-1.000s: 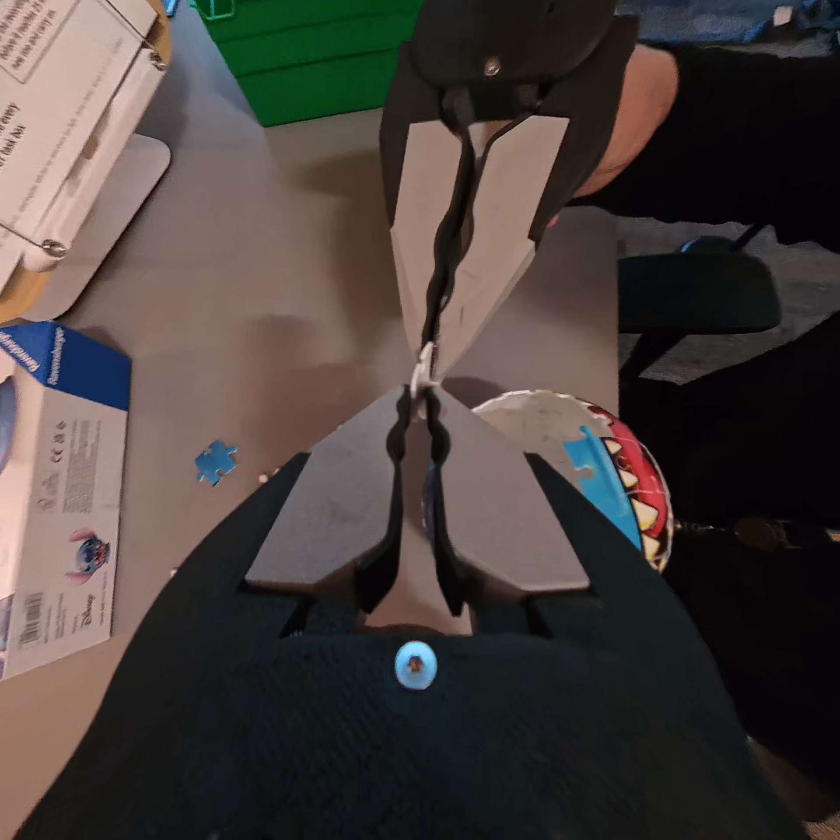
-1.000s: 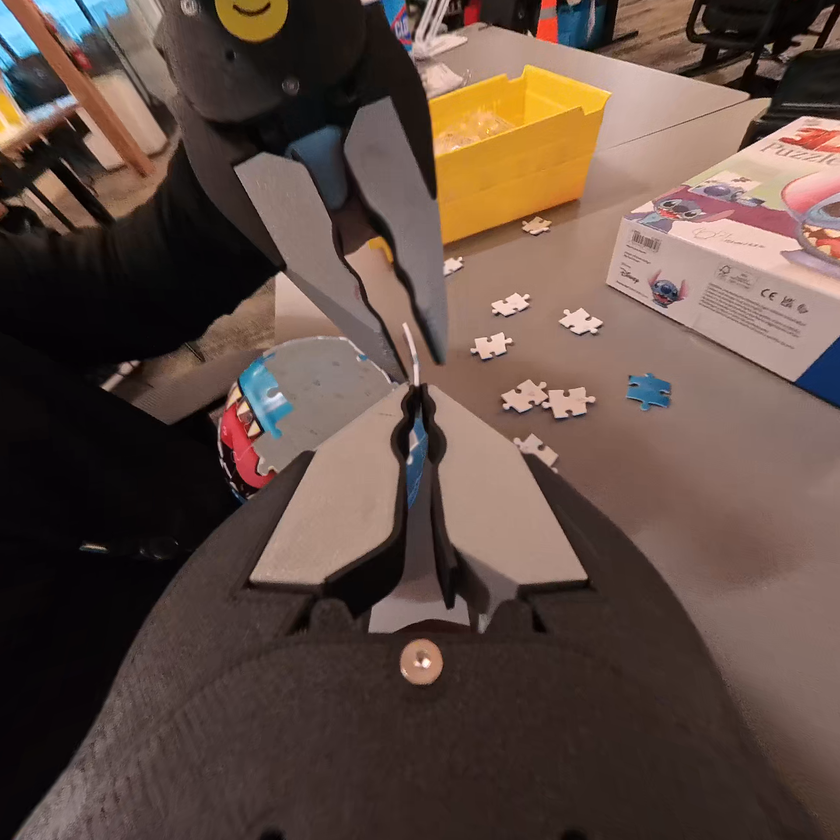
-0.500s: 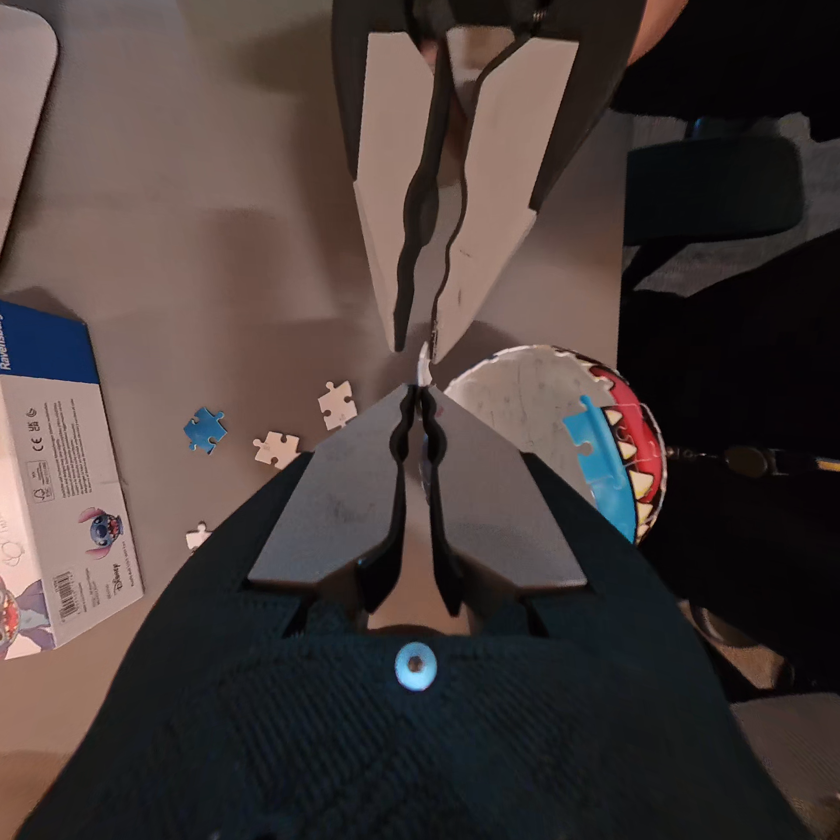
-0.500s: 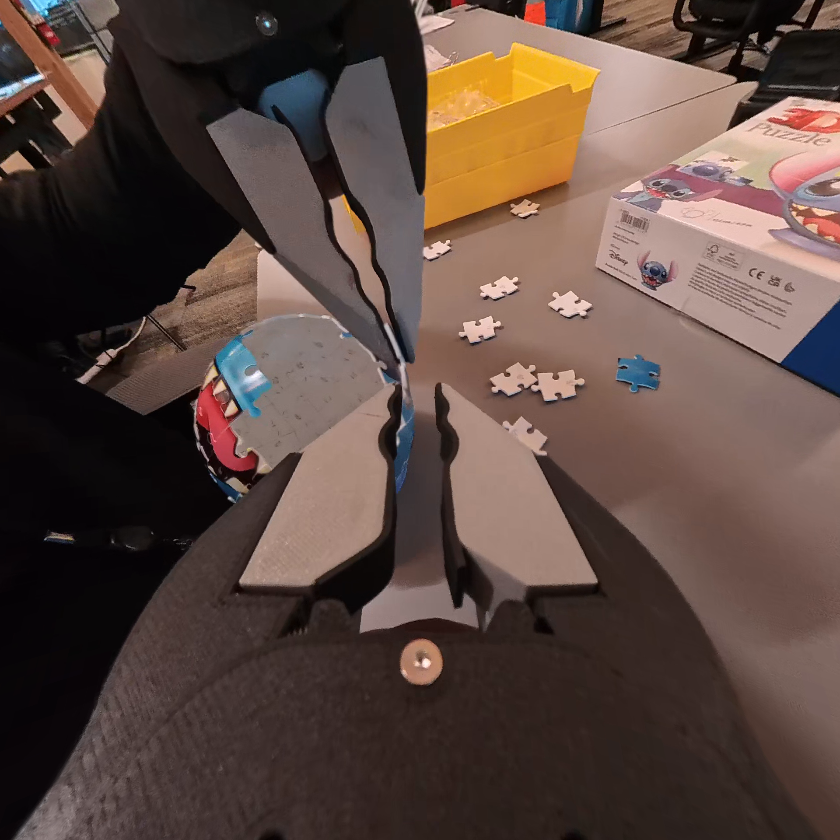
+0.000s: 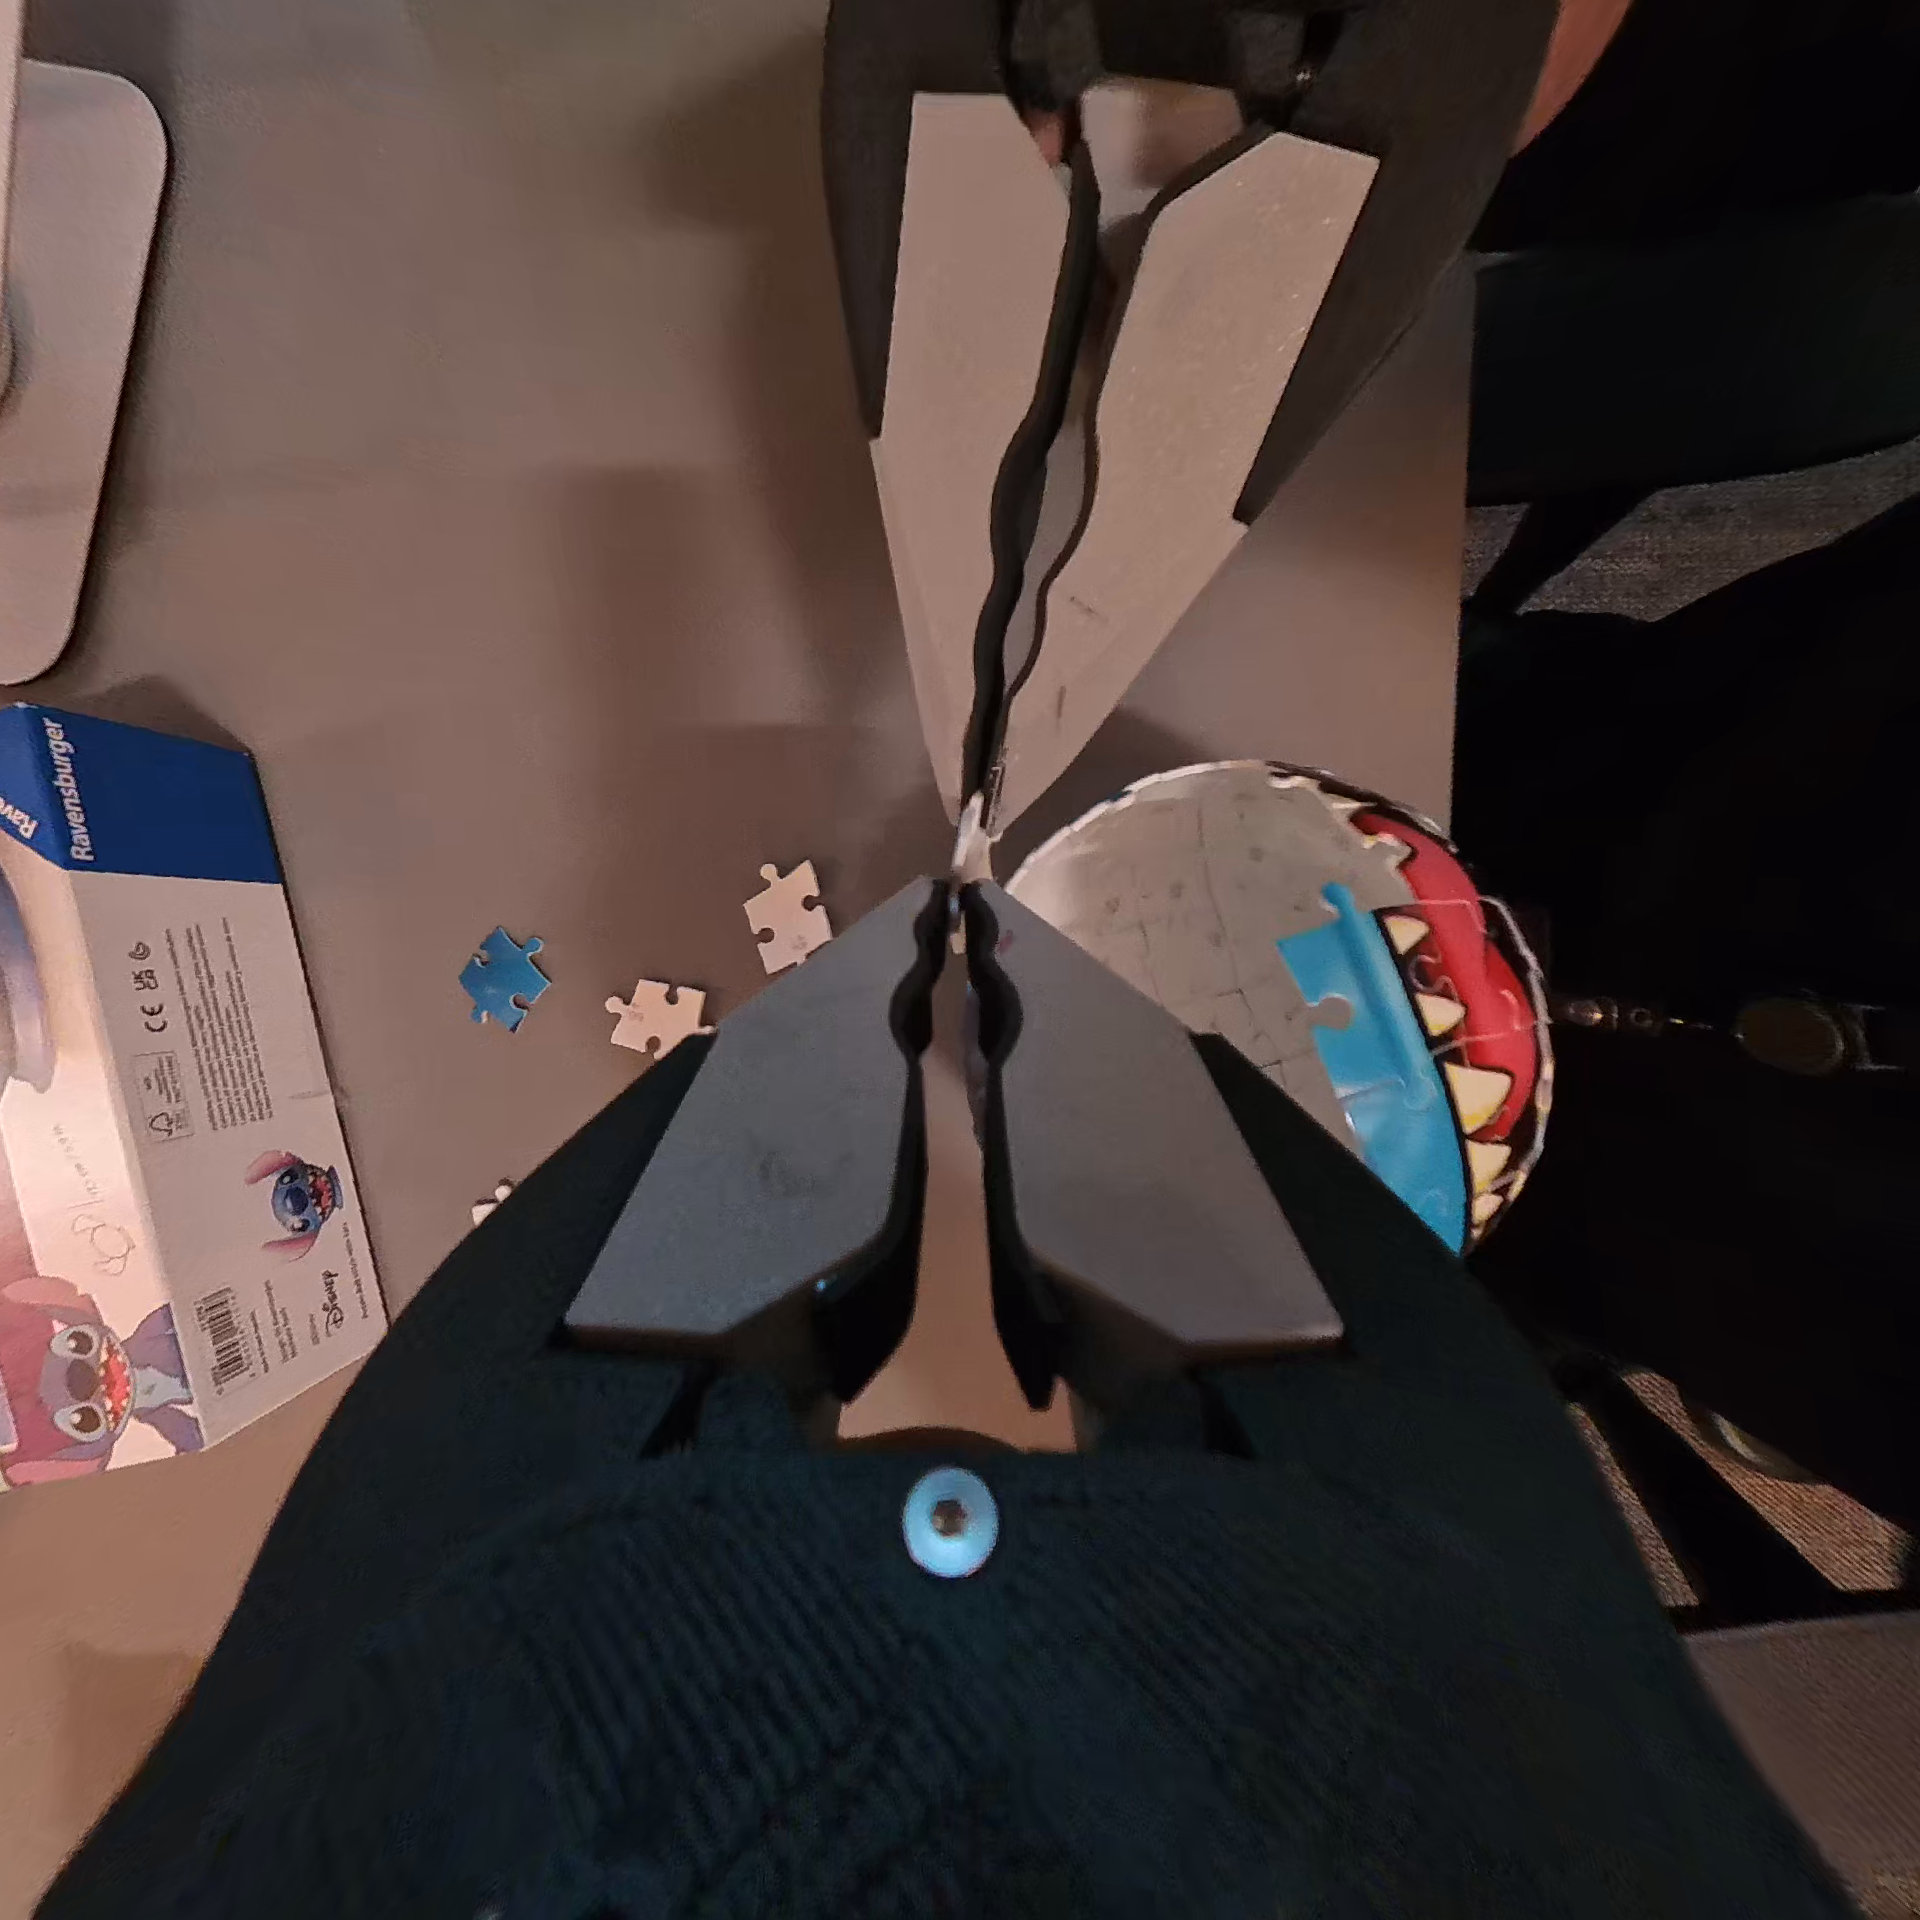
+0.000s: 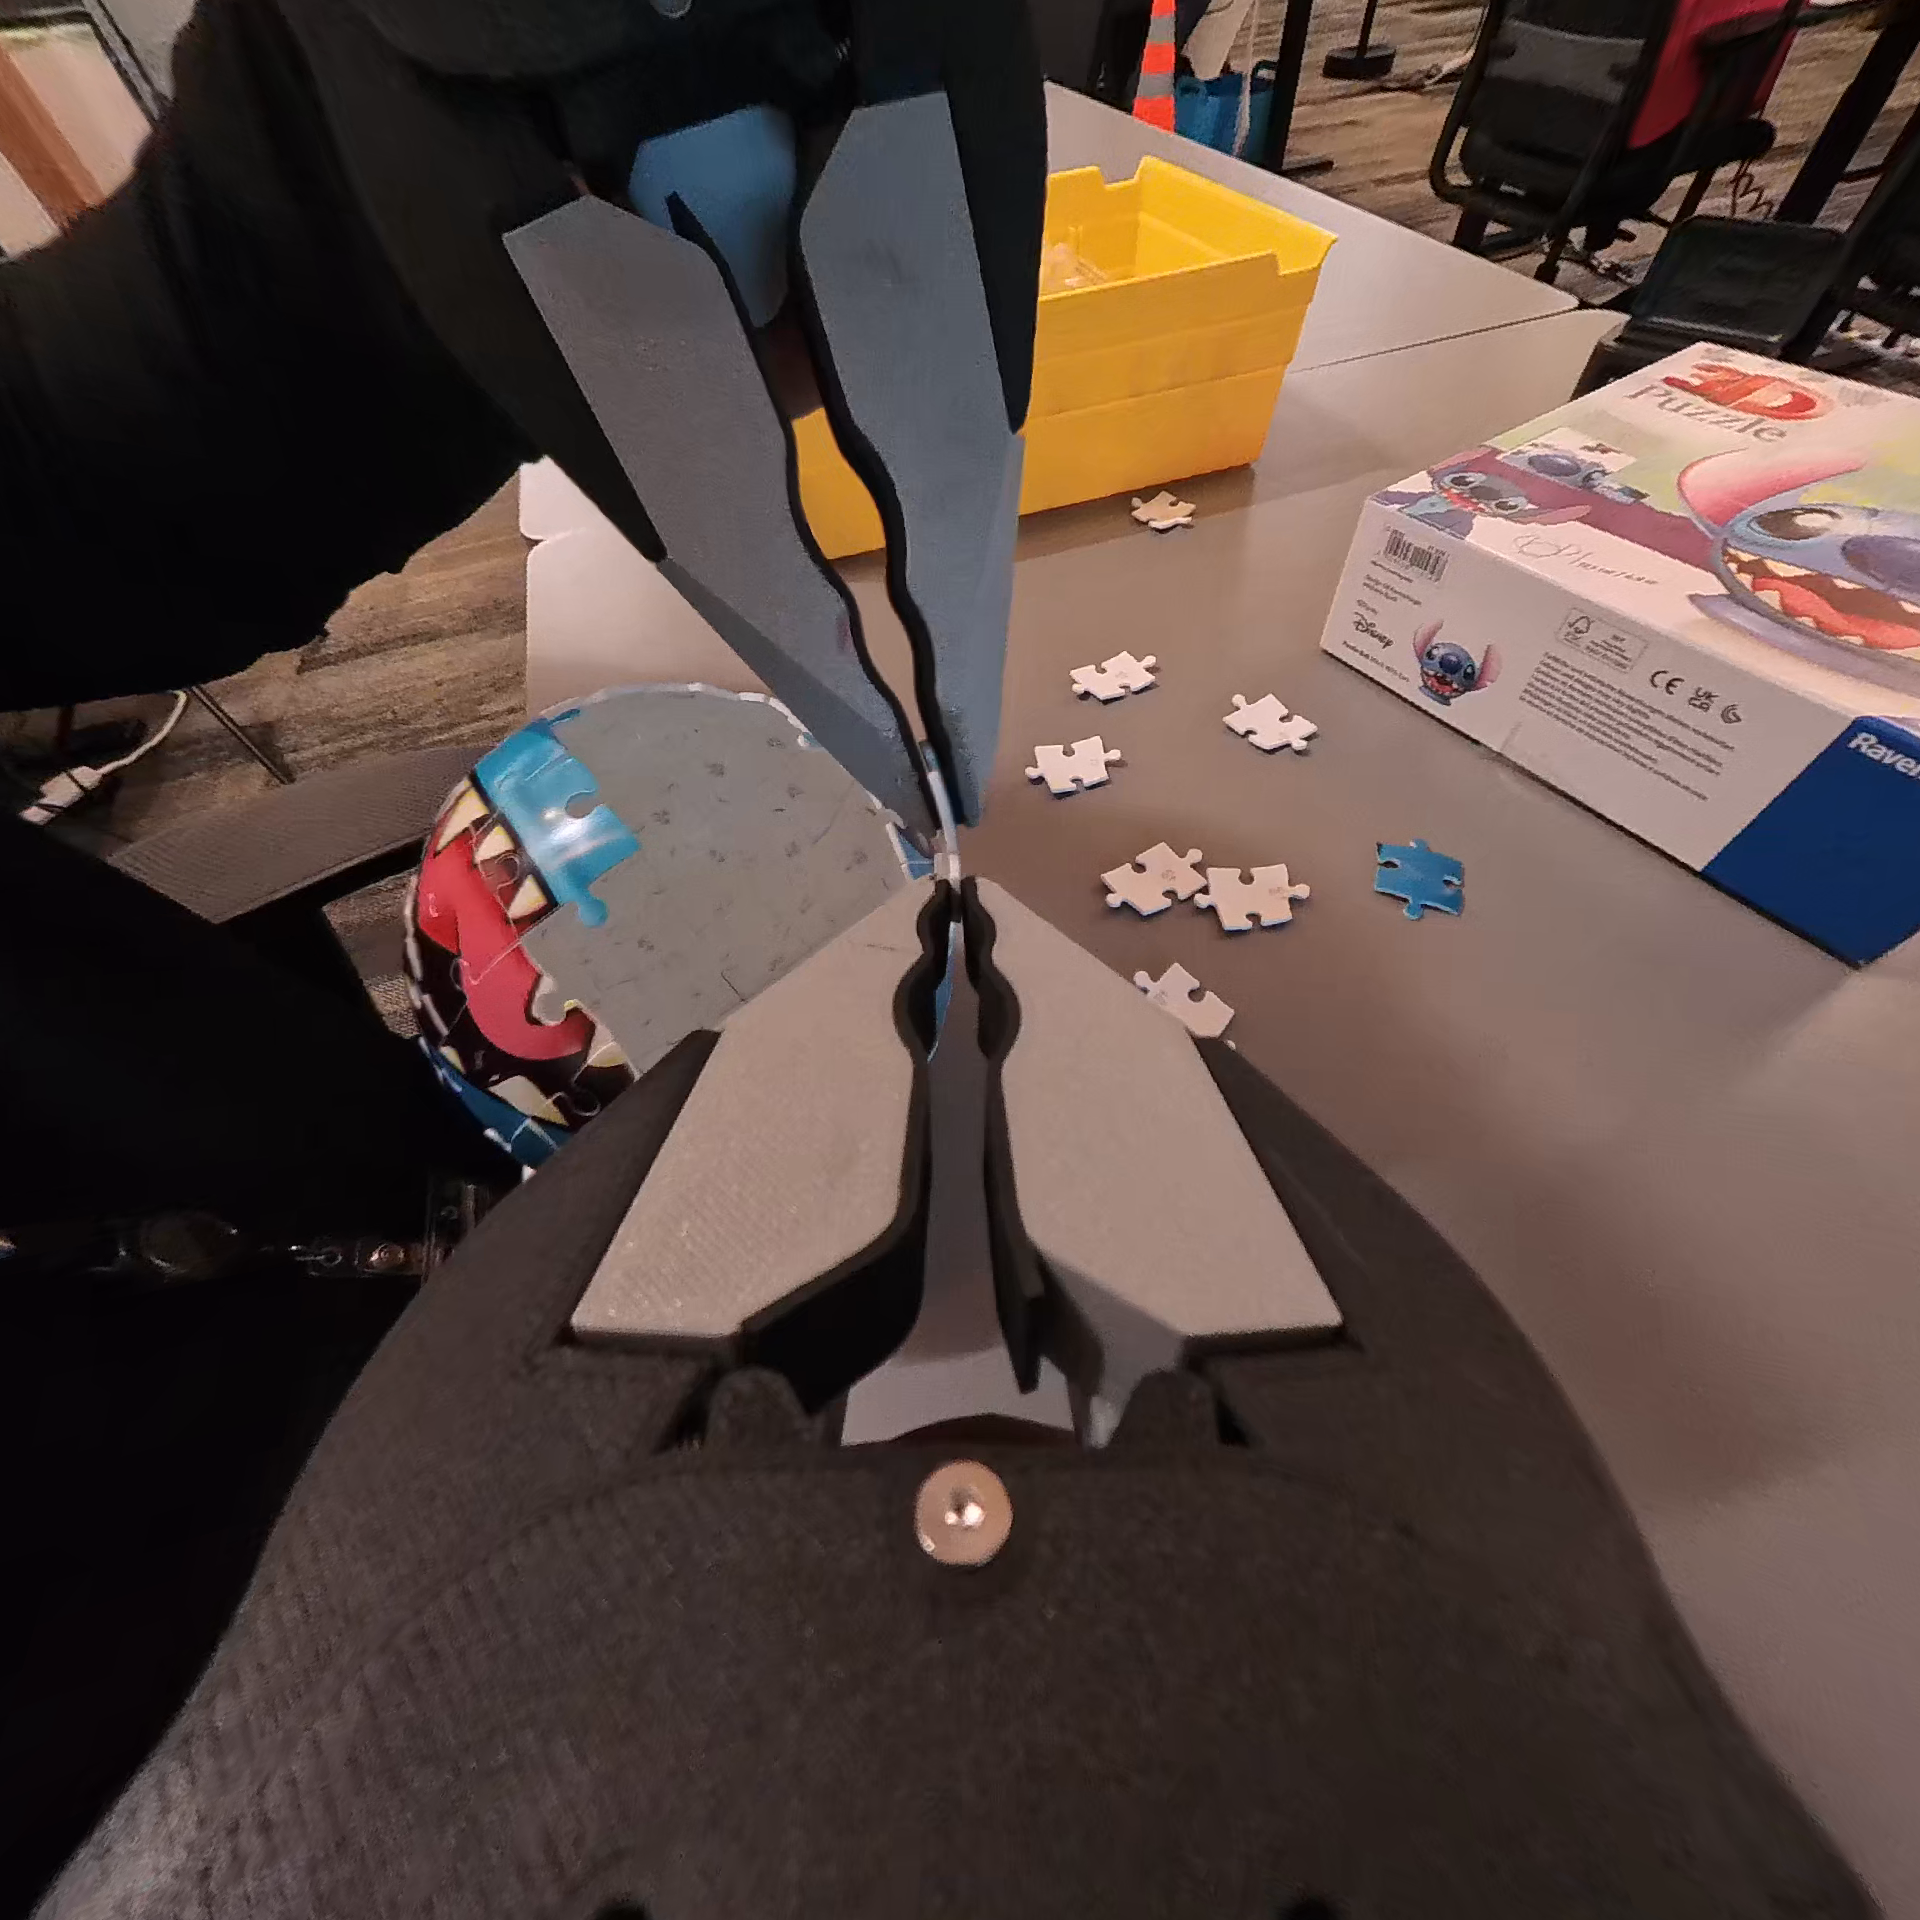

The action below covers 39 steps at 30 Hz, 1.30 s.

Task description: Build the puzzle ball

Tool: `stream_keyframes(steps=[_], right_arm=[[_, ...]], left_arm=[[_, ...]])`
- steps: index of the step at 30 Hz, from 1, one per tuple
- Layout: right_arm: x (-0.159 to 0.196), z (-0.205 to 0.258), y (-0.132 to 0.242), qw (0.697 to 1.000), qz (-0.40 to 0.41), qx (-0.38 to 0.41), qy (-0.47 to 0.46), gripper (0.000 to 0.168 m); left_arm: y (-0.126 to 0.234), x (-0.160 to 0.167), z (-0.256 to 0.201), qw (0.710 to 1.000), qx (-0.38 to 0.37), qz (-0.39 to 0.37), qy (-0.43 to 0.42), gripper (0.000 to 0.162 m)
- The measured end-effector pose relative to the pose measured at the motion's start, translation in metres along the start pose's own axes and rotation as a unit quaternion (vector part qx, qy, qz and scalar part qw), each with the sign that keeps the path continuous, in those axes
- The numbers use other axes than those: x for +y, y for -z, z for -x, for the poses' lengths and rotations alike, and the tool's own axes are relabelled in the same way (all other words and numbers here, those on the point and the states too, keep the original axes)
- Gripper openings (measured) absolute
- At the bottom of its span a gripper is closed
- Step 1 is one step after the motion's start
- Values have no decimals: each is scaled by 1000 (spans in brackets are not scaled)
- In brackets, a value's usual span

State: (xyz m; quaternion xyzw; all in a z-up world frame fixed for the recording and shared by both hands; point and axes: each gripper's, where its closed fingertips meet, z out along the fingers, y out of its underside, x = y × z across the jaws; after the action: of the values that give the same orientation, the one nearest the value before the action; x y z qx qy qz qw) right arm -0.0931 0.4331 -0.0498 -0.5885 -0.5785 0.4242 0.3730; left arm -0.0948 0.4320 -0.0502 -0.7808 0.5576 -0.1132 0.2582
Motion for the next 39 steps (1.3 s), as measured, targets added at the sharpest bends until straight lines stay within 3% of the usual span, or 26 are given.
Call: stream_keyframes(steps=[11, 19, 22, 28, 33, 36, 37, 39], right_arm=[[2, 4, -7, 999, 22, 5, 26, 0], [3, 4, -2, 996, 51, 46, 61, 0], [7, 1, -1, 990, 77, 81, 84, 0], [9, 6, -5, 982, 113, 107, 111, 0], [6, 4, -5, 979, 117, 126, 114, 0], [6, 5, -5, 978, 117, 126, 117, 0], [6, 5, -4, 978, 118, 126, 118, 0], [7, 4, -4, 977, 119, 129, 120, 0]], left_arm=[[-7, 6, -4, 999, -10, 25, -25, 0], [-5, 1, -4, 1000, -15, -8, -14, 0], [5, 7, 4, 999, -37, -17, 10, 30], [24, 23, 4, 999, -47, -13, 17, 34], [43, 51, -2, 997, -45, -57, 10, 71], [41, 73, 7, 987, -131, -85, -31, 70], [38, 77, 6, 984, -149, -95, -36, 61], [33, 87, 5, 981, -165, -94, -26, 67]])
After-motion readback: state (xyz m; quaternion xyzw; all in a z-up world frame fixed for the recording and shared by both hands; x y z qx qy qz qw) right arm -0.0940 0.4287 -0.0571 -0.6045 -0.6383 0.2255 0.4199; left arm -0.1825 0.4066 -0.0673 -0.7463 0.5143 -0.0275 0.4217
